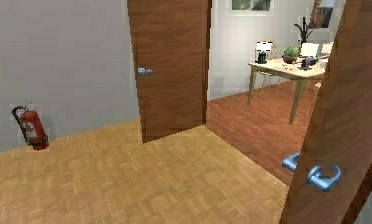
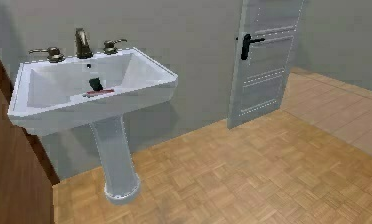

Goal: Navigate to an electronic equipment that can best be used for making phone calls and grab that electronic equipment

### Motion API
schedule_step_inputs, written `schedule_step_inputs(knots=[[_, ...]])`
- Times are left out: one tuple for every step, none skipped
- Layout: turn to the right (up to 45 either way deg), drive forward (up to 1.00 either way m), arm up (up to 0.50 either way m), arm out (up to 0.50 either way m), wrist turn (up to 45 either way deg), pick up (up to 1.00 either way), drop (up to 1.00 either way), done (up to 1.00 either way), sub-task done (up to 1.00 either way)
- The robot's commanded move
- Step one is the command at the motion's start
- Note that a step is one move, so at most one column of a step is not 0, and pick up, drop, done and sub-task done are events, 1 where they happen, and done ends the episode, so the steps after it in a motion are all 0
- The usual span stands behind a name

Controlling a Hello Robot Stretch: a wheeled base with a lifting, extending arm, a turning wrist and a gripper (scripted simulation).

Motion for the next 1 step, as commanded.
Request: schedule_step_inputs(knots=[[0.0, 0.05, 0.0, 0.0, 0.0, 0.0, 0.0, 0.0, 0.0]])
